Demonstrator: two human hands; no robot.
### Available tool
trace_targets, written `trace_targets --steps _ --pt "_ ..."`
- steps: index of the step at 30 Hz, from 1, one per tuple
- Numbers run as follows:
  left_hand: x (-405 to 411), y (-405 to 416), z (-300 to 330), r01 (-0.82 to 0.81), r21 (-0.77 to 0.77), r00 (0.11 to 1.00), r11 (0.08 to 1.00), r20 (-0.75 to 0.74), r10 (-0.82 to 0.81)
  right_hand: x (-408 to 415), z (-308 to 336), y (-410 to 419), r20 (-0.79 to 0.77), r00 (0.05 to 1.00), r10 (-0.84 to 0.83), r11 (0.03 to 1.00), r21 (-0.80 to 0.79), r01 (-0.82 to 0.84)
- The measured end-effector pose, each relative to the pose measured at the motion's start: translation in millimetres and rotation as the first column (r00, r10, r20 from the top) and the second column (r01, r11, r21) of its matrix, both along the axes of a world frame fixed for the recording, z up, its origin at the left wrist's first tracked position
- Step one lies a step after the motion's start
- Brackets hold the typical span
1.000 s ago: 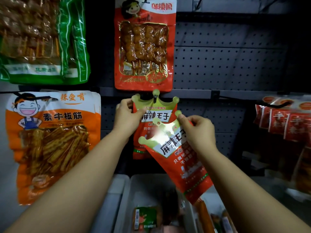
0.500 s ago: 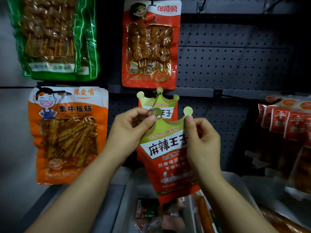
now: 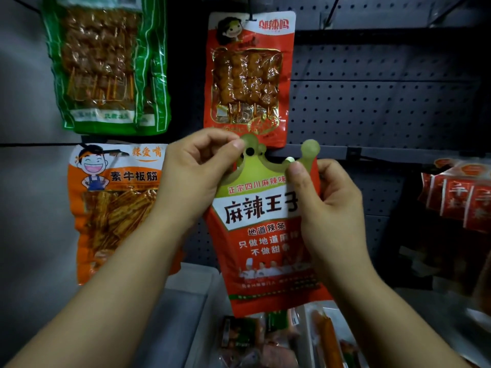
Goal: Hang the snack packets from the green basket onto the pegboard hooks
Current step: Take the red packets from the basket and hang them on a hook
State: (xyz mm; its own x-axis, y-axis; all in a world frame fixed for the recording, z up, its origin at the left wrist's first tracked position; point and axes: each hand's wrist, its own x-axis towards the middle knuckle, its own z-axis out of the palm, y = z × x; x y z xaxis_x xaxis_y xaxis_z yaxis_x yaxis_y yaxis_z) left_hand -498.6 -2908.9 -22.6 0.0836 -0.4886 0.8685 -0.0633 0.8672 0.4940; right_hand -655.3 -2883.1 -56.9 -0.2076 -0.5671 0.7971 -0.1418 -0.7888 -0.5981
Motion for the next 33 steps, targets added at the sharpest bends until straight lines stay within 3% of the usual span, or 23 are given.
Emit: trace_targets --steps 12,16,19,27,31,33 --pt "-1 -38 -8 -0.042 0.173 0.998 0.984 0.058 0.032 -7 -18 -35 -0.051 0.999 -0.016 0.964 0.263 0.029" --pt "3 -52 -31 0.081 0.269 0.997 0.960 -0.027 -0.076 -11 -24 -52 -0.123 0.989 -0.082 0.946 0.302 0.116" --pt "2 -70 -56 0.099 0.351 0.994 0.931 0.009 -0.109 -12 -19 -70 -0.169 0.973 -0.156 0.921 0.332 0.205" --pt "-14 -132 -56 -0.089 0.461 0.993 0.883 0.105 0.045 -17 -6 -123 -0.295 0.883 -0.365 0.823 0.341 0.454" --pt "-20 -157 -55 -0.322 0.367 0.943 0.872 0.201 0.264 -20 -3 -147 -0.301 0.849 -0.434 0.773 0.359 0.523" --pt "-21 -167 -59 -0.361 0.323 0.928 0.875 0.218 0.302 -20 -4 -158 -0.294 0.844 -0.448 0.759 0.373 0.533"
